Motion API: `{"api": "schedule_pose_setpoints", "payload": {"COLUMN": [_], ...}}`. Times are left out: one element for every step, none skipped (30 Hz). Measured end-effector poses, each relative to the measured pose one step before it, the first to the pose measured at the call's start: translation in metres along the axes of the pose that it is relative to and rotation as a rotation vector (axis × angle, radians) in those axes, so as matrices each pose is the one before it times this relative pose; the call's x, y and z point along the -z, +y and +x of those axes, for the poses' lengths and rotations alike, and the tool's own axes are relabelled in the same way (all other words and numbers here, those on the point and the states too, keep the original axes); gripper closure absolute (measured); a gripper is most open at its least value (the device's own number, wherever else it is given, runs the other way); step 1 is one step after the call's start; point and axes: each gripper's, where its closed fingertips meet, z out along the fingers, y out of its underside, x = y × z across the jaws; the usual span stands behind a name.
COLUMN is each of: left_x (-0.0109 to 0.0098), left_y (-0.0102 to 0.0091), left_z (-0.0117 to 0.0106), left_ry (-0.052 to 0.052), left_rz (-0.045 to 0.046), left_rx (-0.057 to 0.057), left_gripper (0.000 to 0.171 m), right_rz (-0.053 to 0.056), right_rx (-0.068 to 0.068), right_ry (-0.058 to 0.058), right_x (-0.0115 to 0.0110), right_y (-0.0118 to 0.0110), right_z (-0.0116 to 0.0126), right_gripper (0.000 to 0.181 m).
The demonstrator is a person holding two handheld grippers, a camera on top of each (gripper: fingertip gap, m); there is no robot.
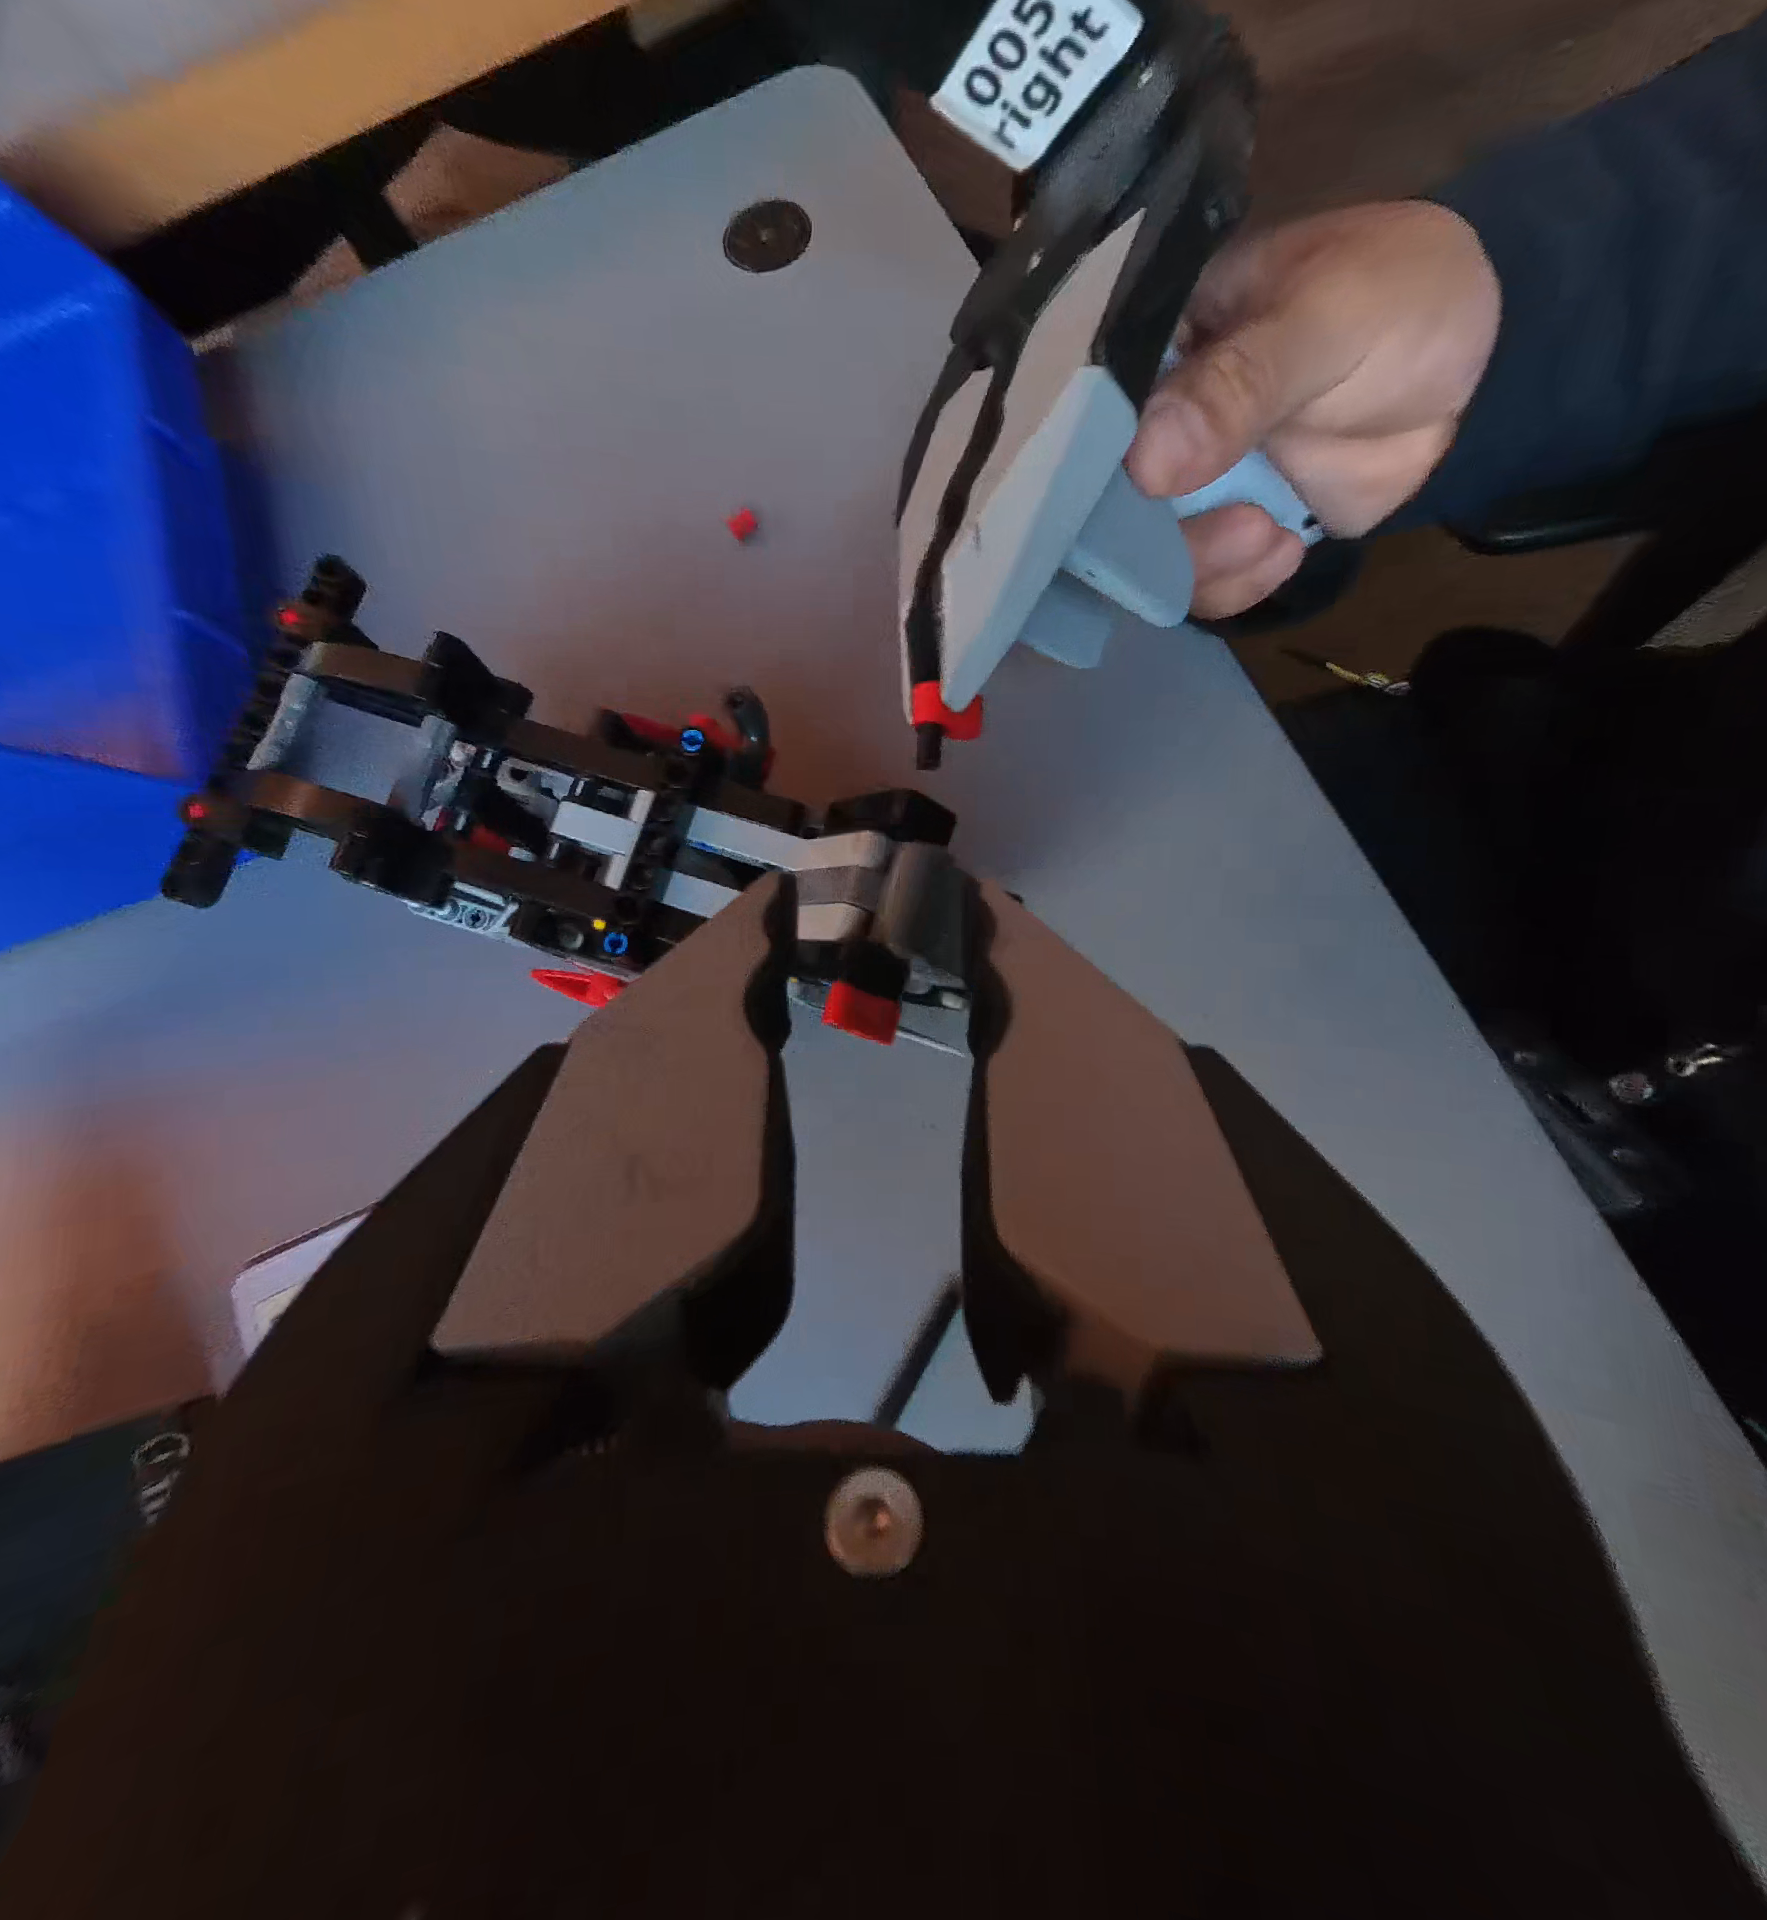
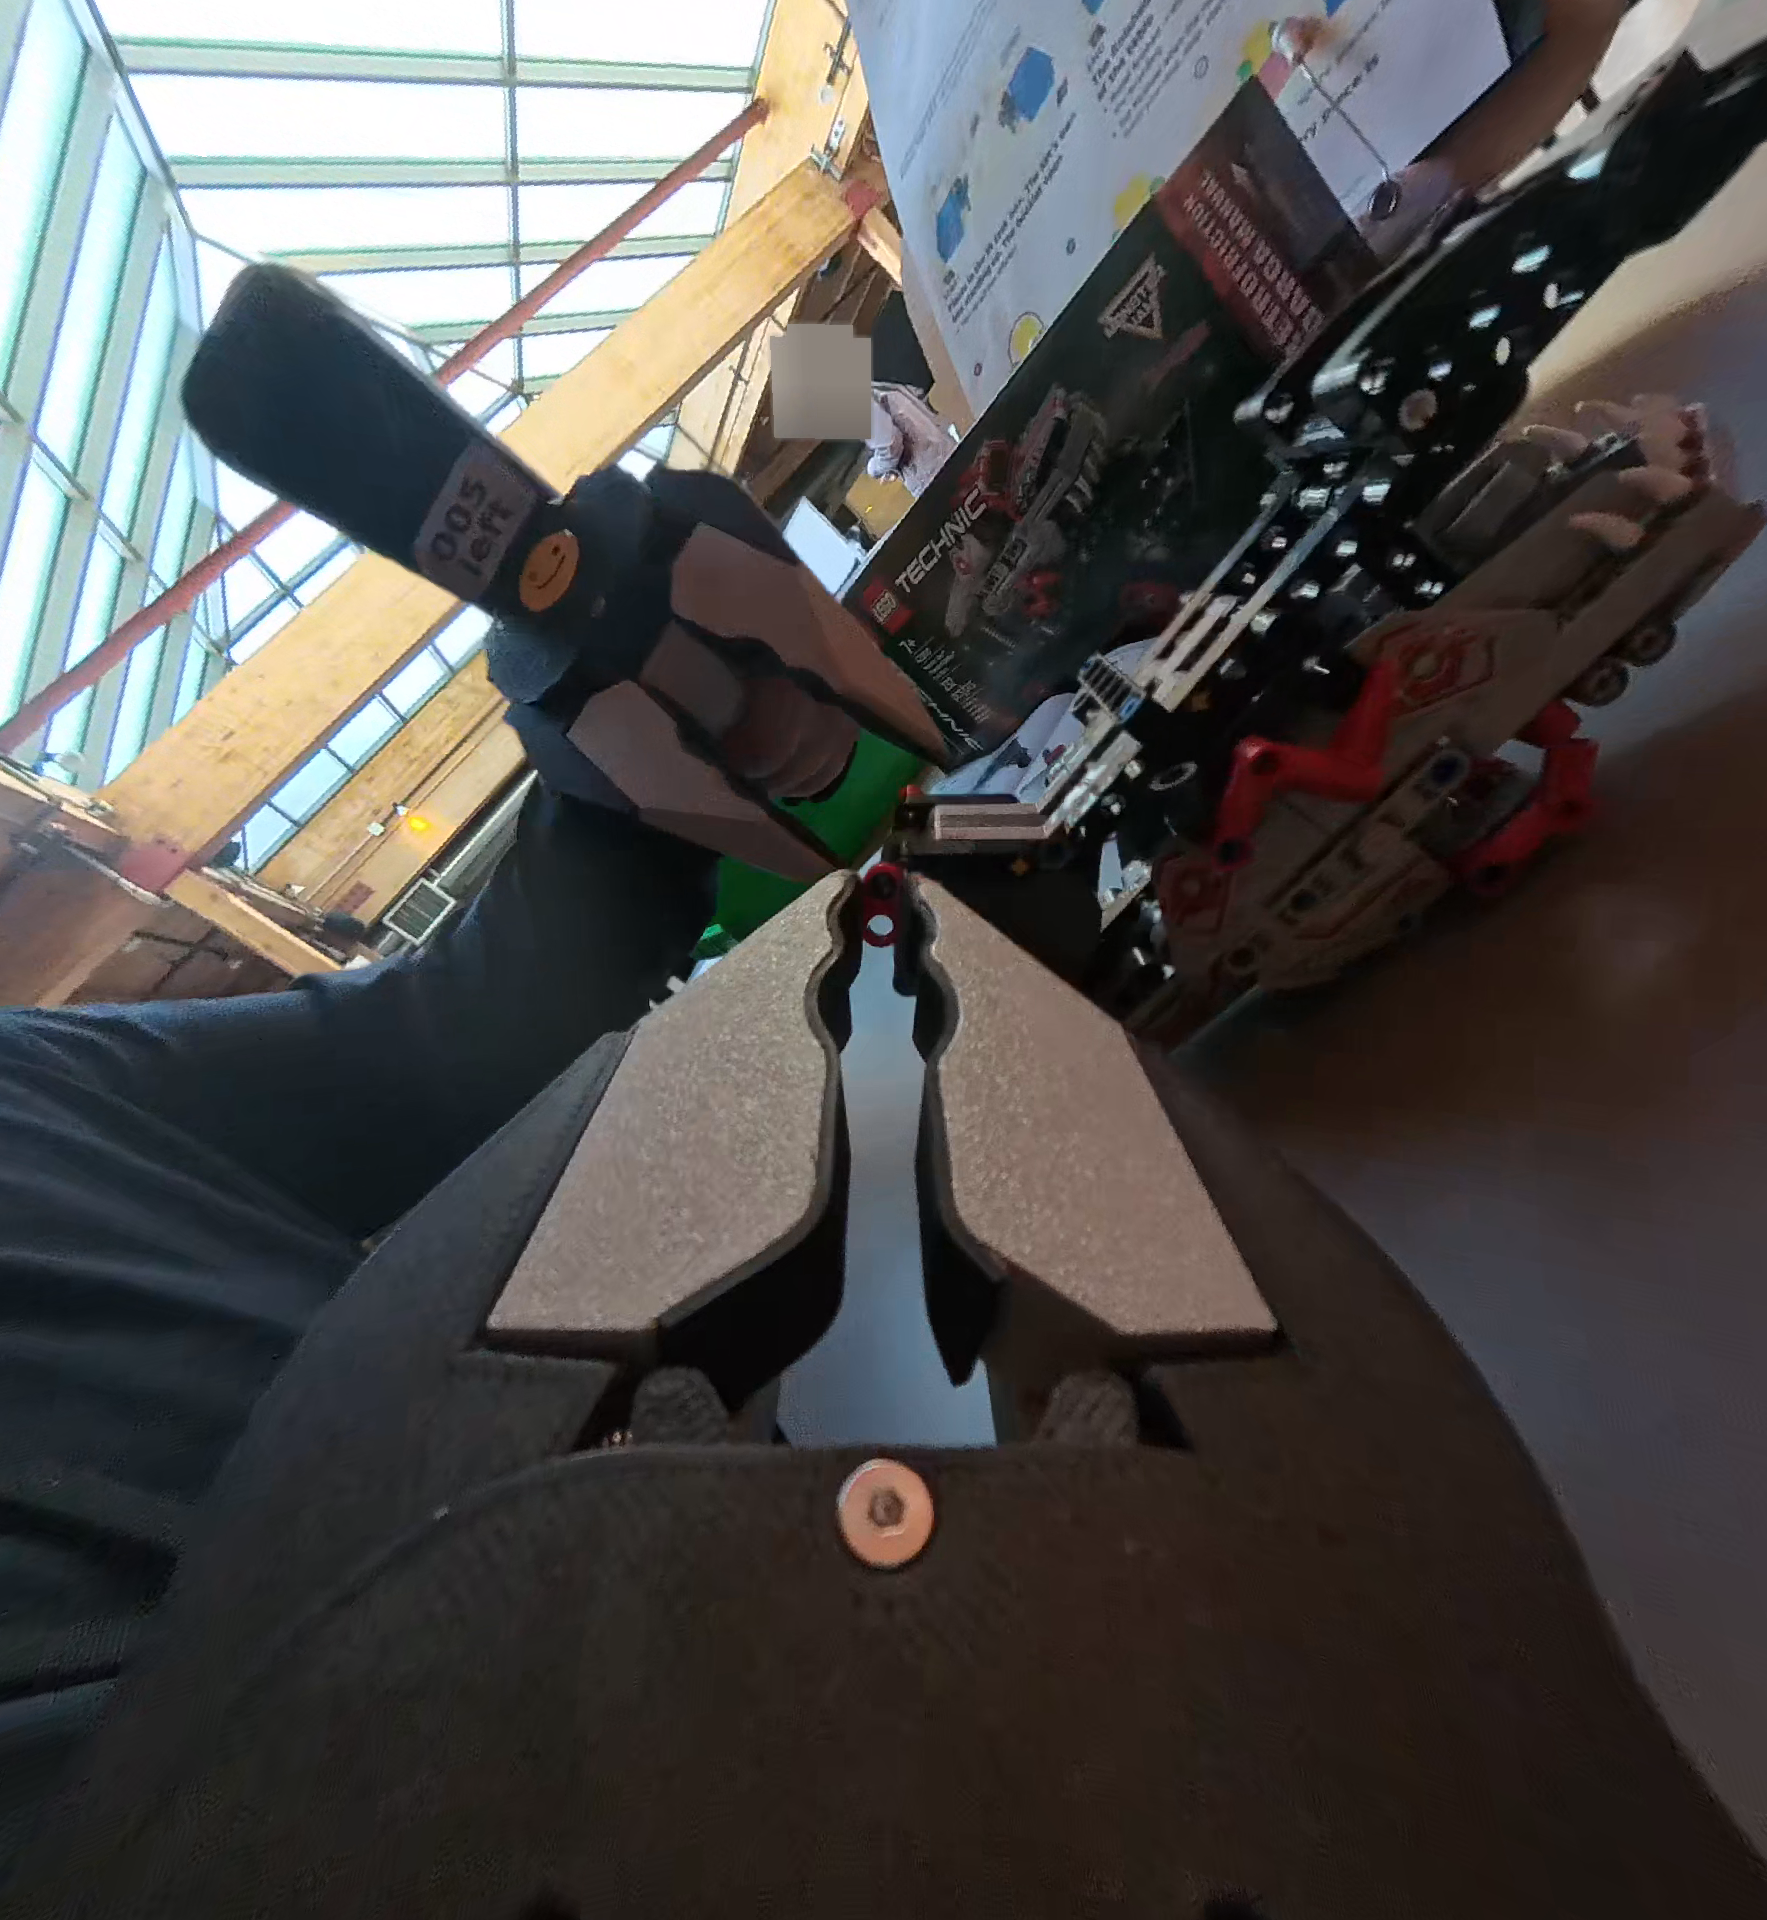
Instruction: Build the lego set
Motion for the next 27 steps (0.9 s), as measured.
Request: {"api": "schedule_pose_setpoints", "payload": {"left_x": [-0.00246,-0.00197,-0.00219,-0.00284,-0.00322,-0.00296,-0.00281,-0.00238,-0.00150,0.00030,0.00042,0.00047,0.00088,0.00080,0.00053,0.00056,0.00093,0.00124,0.00158,0.00151,0.00142,0.00097,0.00119,0.00169,0.00228,0.00204,0.00209], "left_y": [0.00134,0.00141,0.00127,0.00222,0.00160,0.00065,0.00164,0.00232,0.00131,-0.00026,-0.00008,-0.00061,-0.00105,0.00028,0.00017,0.00035,0.00020,-0.00014,-0.00002,0.00103,0.00132,0.00061,0.00026,0.00063,0.00065,0.00064,0.00070], "left_z": [-0.00103,-0.00020,-0.00032,0.00131,0.00303,0.00185,0.00030,-0.00033,-0.00100,-0.00098,-0.00051,-0.00023,-0.00015,-0.00010,-0.00017,-0.00028,-0.00023,-0.00063,-0.00040,0.00029,0.00052,-0.00046,-0.00043,-0.00058,-0.00069,-0.00041,-0.00035], "left_ry": [0.0098,0.0036,-0.0019,0.0075,0.0207,0.0144,0.0036,-0.0007,-0.0052,-0.0029,0.0018,0.0007,0.0013,0.0018,0.0025,0.0031,0.0042,-0.0034,-0.0115,-0.0143,-0.0128,-0.0153,-0.0120,-0.0098,-0.0093,-0.0079,-0.0031], "left_rz": [-0.00607,-0.00508,-0.00163,-0.00454,-0.00048,0.00550,0.00334,0.00176,0.00861,0.01848,0.01531,0.01972,0.02376,0.01949,0.02623,0.03100,0.03507,0.03269,0.02667,0.01630,0.01450,0.02291,0.03030,0.02779,0.02091,0.01624,0.01537], "left_rx": [0.0037,-0.0051,-0.0069,-0.0035,0.0033,0.0059,-0.0014,-0.0023,-0.0009,0.0043,0.0083,0.0102,0.0124,0.0081,0.0138,0.0234,0.0324,0.0345,0.0235,0.0063,0.0078,0.0181,0.0175,0.0092,0.0037,0.0053,0.0098], "left_gripper": [0.144,0.144,0.145,0.144,0.143,0.144,0.141,0.140,0.140,0.140,0.140,0.143,0.145,0.145,0.145,0.146,0.145,0.145,0.144,0.144,0.144,0.144,0.144,0.145,0.145,0.145,0.145], "right_rz": [-0.0057,-0.0011,-0.0012,-0.0069,-0.0057,-0.0028,-0.0050,-0.0006,0.0003,-0.0014,0.0057,0.0044,-0.0022,-0.0029,0.0009,0.0031,0.0096,0.0097,-0.0001,0.0009,0.0044,0.0121,0.0126,0.0065,0.0067,0.0079,0.0002], "right_rx": [0.0049,0.0026,-0.0041,-0.0110,-0.0092,-0.0051,-0.0039,0.0015,0.0077,0.0058,0.0062,0.0122,0.0135,0.0117,0.0144,0.0180,0.0185,0.0152,0.0046,-0.0066,-0.0149,-0.0183,-0.0210,-0.0194,-0.0082,0.0068,0.0135], "right_ry": [0.0012,0.0087,0.0008,-0.0061,-0.0001,-0.0005,0.0066,0.0138,0.0129,0.0098,0.0127,0.0105,0.0074,0.0081,0.0105,0.0122,0.0144,0.0134,0.0061,-0.0003,0.0004,0.0004,0.0008,0.0015,0.0061,0.0107,0.0118], "right_x": [-0.00102,-0.00055,-0.00040,-0.00085,-0.00087,-0.00085,-0.00062,-0.00029,-0.00041,-0.00028,-0.00017,-0.00057,-0.00100,-0.00094,-0.00079,-0.00100,-0.00108,-0.00171,-0.00215,-0.00180,-0.00168,-0.00162,-0.00183,-0.00218,-0.00210,-0.00194,-0.00184], "right_y": [0.00007,0.00015,0.00040,0.00098,0.00095,0.00066,0.00112,0.00055,0.00022,0.00031,-0.00027,0.00023,0.00059,0.00059,0.00017,0.00025,0.00006,0.00042,0.00145,0.00092,0.00059,-0.00031,-0.00017,0.00067,0.00092,0.00092,0.00178], "right_z": [0.00067,0.00203,0.00102,0.00013,0.00069,0.00011,0.00092,0.00154,0.00097,0.00039,0.00068,0.00026,-0.00023,-0.00020,-0.00012,-0.00047,-0.00066,-0.00094,-0.00122,-0.00104,-0.00037,-0.00020,-0.00011,-0.00026,-0.00042,-0.00076,-0.00092], "right_gripper": [0.179,0.179,0.179,0.179,0.179,0.179,0.179,0.179,0.179,0.178,0.179,0.179,0.179,0.178,0.179,0.178,0.179,0.178,0.178,0.178,0.178,0.179,0.179,0.179,0.179,0.179,0.179]}}
